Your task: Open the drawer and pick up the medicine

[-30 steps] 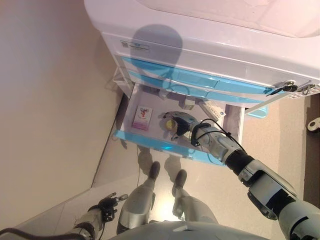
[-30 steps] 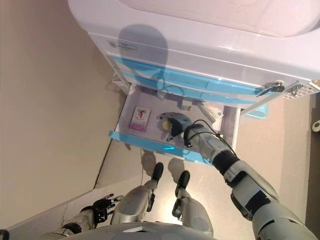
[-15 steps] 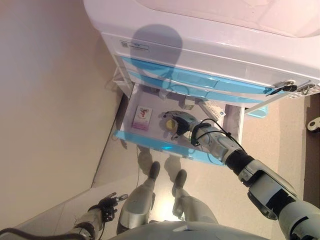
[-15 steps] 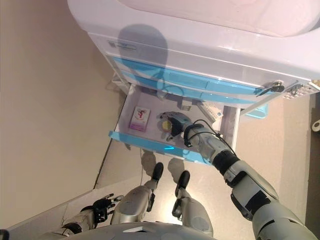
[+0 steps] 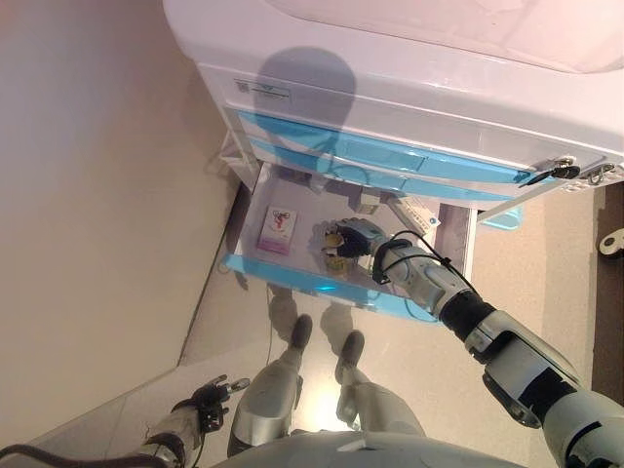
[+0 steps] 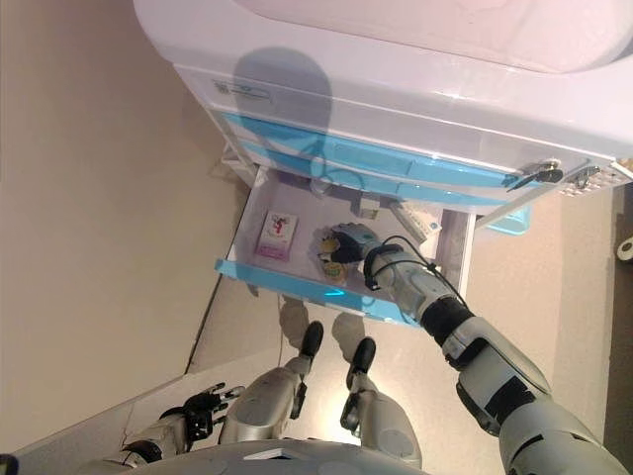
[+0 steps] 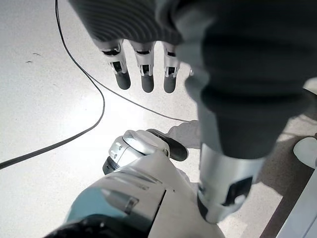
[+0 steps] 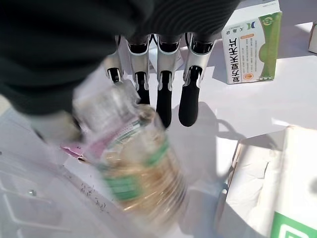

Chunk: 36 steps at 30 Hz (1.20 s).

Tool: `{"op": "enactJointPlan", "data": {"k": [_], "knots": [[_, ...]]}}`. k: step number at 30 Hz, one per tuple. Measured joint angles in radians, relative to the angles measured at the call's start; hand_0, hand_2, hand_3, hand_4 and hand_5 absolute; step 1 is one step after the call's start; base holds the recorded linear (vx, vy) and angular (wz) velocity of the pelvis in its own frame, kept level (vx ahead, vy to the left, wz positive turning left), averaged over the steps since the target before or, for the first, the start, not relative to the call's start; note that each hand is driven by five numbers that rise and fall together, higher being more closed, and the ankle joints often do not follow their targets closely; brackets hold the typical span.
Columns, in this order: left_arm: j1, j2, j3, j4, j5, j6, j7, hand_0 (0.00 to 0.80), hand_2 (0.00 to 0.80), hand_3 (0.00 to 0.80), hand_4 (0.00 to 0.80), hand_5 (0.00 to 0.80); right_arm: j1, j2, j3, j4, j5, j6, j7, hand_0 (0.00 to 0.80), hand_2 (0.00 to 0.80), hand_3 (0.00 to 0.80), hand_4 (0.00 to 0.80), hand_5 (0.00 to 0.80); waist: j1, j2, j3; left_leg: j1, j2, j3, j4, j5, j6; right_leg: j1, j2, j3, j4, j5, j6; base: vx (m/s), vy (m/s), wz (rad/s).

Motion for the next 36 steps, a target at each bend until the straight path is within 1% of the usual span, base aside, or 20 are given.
{"op": "enactJointPlan", "data": {"k": [13,16,19,22,25,26,29,32,36], "knots": [[-0.001,0.000,0.000,-0.001,-0.001,0.001,0.001,0.000,0.000,0.000,0.000,0.000,-0.001,0.000,0.000,-0.001,0.005,-0.001,-0.017,0.800,0.800,0.800,0.800,0.800,-0.001,0.000,0.000,-0.003,0.000,0.000,0.000,0.000,0.000,-0.002,0.000,0.000,0.000,0.000,0.000,0.000,0.000,0.00],[-0.002,0.000,0.000,-0.001,-0.001,0.001,0.002,0.000,0.000,0.000,0.000,0.000,-0.001,-0.009,0.000,-0.031,0.014,0.002,-0.020,0.800,0.800,0.800,0.800,0.800,-0.004,-0.002,0.000,-0.003,0.000,0.001,0.000,0.000,0.000,-0.002,0.000,0.000,0.000,0.000,0.000,0.000,0.000,0.00],[-0.002,0.000,0.001,-0.001,0.000,0.001,0.003,0.000,0.000,0.000,0.000,0.000,-0.001,-0.061,-0.006,-0.164,0.056,0.004,-0.016,0.800,0.800,0.800,0.800,0.800,-0.009,-0.005,0.002,-0.001,0.000,0.004,-0.001,0.000,0.000,-0.003,0.001,0.004,0.000,0.000,0.000,0.022,-0.017,-0.03],[0.000,0.002,0.003,0.001,0.000,0.001,0.010,0.000,0.000,0.000,0.000,0.000,-0.003,-0.114,-0.024,-0.334,0.096,0.002,-0.009,0.800,0.800,0.800,0.800,0.800,-0.024,-0.020,0.009,0.010,0.002,0.016,-0.003,0.000,0.000,0.002,0.002,0.011,0.002,0.001,0.000,0.039,-0.020,-0.07],[0.001,0.004,0.022,0.001,0.000,-0.001,0.014,0.000,0.000,0.000,0.000,0.000,0.004,-0.147,-0.082,-0.469,0.120,-0.004,0.006,0.800,0.800,0.800,0.800,0.800,-0.037,-0.042,0.011,0.030,0.006,0.040,-0.013,0.000,0.000,0.008,0.006,0.038,0.005,0.001,0.000,0.049,-0.005,-0.19],[0.002,0.004,0.024,0.000,0.000,-0.002,0.014,0.000,0.000,0.000,0.000,0.000,0.010,-0.169,-0.105,-0.520,0.130,-0.007,0.013,0.800,0.800,0.800,0.800,0.800,-0.040,-0.044,0.010,0.034,0.006,0.041,-0.014,0.000,0.001,0.011,0.005,0.039,0.006,0.001,0.000,0.031,0.000,-0.17],[0.008,0.009,0.025,0.001,0.000,-0.015,0.015,0.000,0.000,0.000,0.000,0.000,0.019,-0.200,-0.159,-0.588,0.139,-0.033,0.023,0.800,0.800,0.800,0.800,0.800,-0.060,-0.055,0.005,0.066,0.007,0.060,-0.023,-0.002,0.000,0.032,0.006,0.059,0.006,0.001,0.000,0.046,-0.004,-0.16],[0.005,0.008,0.030,-0.001,0.000,-0.018,0.015,0.000,0.000,0.000,0.000,0.000,0.029,-0.227,-0.196,-0.646,0.159,-0.047,0.053,0.800,0.800,0.800,0.800,0.800,-0.084,-0.063,0.000,0.069,0.008,0.066,-0.023,-0.002,0.001,0.033,0.006,0.064,0.006,0.004,0.001,0.035,-0.004,-0.08],[0.011,0.007,0.031,0.000,0.000,-0.018,0.015,0.000,0.000,0.000,0.000,0.000,0.030,-0.253,-0.207,-0.708,0.168,-0.065,0.087,0.800,0.800,0.800,0.800,0.800,-0.088,-0.066,-0.009,0.079,0.012,0.082,-0.023,-0.004,0.002,0.038,0.011,0.085,0.006,0.008,-0.002,0.020,-0.005,-0.13]]}}
